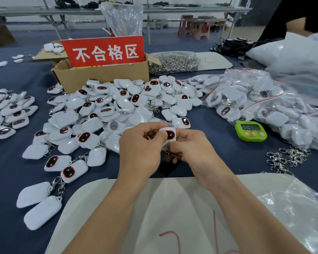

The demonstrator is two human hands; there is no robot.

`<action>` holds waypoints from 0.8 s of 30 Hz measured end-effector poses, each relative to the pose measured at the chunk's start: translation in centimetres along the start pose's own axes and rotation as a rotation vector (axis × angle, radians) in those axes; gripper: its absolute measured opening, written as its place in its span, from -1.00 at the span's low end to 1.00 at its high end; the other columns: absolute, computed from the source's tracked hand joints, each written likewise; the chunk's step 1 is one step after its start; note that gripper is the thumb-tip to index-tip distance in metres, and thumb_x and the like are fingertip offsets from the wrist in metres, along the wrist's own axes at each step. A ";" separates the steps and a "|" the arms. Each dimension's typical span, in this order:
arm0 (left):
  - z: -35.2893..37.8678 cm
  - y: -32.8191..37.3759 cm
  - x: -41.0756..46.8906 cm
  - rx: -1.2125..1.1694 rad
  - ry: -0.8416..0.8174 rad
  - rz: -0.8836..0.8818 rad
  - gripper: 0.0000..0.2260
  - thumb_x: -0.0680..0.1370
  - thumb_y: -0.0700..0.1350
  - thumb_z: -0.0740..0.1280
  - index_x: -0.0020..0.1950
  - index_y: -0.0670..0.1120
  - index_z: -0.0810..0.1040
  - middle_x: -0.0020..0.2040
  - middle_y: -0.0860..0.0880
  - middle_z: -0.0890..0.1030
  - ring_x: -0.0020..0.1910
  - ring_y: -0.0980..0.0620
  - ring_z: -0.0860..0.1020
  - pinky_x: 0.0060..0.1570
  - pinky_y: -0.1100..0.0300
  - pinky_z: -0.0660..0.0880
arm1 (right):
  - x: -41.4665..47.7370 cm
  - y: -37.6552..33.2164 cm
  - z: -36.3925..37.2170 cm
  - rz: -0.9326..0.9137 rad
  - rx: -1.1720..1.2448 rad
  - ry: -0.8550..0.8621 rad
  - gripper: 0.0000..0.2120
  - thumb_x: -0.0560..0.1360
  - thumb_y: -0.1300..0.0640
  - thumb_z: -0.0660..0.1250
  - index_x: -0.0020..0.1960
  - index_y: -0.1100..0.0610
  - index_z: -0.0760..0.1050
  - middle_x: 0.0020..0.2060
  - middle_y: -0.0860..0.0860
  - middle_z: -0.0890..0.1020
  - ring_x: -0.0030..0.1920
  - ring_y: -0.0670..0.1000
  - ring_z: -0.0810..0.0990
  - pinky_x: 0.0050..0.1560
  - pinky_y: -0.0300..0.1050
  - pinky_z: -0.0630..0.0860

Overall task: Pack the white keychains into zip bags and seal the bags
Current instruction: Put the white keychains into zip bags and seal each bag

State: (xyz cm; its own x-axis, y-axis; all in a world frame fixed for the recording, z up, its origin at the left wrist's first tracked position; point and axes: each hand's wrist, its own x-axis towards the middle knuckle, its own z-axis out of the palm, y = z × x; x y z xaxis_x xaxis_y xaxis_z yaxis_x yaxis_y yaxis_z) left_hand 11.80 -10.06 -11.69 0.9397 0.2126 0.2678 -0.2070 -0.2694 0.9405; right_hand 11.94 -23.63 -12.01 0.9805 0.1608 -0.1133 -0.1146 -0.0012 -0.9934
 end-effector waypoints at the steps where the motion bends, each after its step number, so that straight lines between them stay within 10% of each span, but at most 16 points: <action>1: 0.0 0.0 0.0 -0.005 -0.002 -0.003 -0.68 0.46 -0.07 0.52 -0.23 0.42 0.66 -0.25 0.25 0.70 -0.23 0.21 0.64 -0.23 0.43 0.50 | 0.0 0.0 0.0 -0.009 -0.004 -0.003 -0.78 0.38 0.35 0.37 -0.10 0.13 0.72 -0.21 0.18 0.73 -0.29 0.06 0.56 -0.31 -0.12 0.49; 15: 0.2 0.1 0.0 -0.046 0.010 -0.020 -0.89 0.44 -0.01 0.55 -0.08 0.20 0.75 -0.21 0.13 0.73 -0.17 0.05 0.69 -0.05 0.08 0.64 | -0.3 -0.3 0.1 -0.112 -0.079 0.145 -0.82 0.45 0.35 0.38 -0.12 0.12 0.69 -0.39 0.02 0.58 -0.39 -0.02 0.37 -0.34 -0.24 0.36; 21: 0.0 0.3 -0.2 0.027 0.086 0.023 -0.84 0.46 0.05 0.54 -0.20 0.35 0.69 -0.27 0.23 0.69 -0.28 0.18 0.63 -0.26 0.45 0.46 | -0.4 -0.4 0.3 -0.191 -0.156 0.256 -0.87 0.42 0.22 0.39 -0.12 0.04 0.67 -0.40 -0.01 0.63 -0.38 -0.06 0.44 -0.27 -0.12 0.42; 24: -0.1 0.0 -0.2 0.136 0.148 -0.012 -0.87 0.43 0.12 0.54 -0.27 0.31 0.66 -0.33 0.29 0.64 -0.31 0.21 0.60 -0.27 0.32 0.47 | -0.1 -0.8 -0.3 -0.217 -0.004 0.371 -0.81 0.44 0.35 0.47 -0.15 0.06 0.69 -0.35 -0.01 0.70 -0.36 -0.12 0.58 -0.27 -0.29 0.51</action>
State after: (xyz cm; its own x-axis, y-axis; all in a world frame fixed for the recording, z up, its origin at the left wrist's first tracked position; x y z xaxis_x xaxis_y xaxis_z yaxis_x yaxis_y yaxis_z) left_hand 11.60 -9.97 -11.71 0.8897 0.3496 0.2937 -0.1475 -0.3886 0.9095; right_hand 11.98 -23.96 -11.19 0.9729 -0.2082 0.1003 0.1003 -0.0106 -0.9949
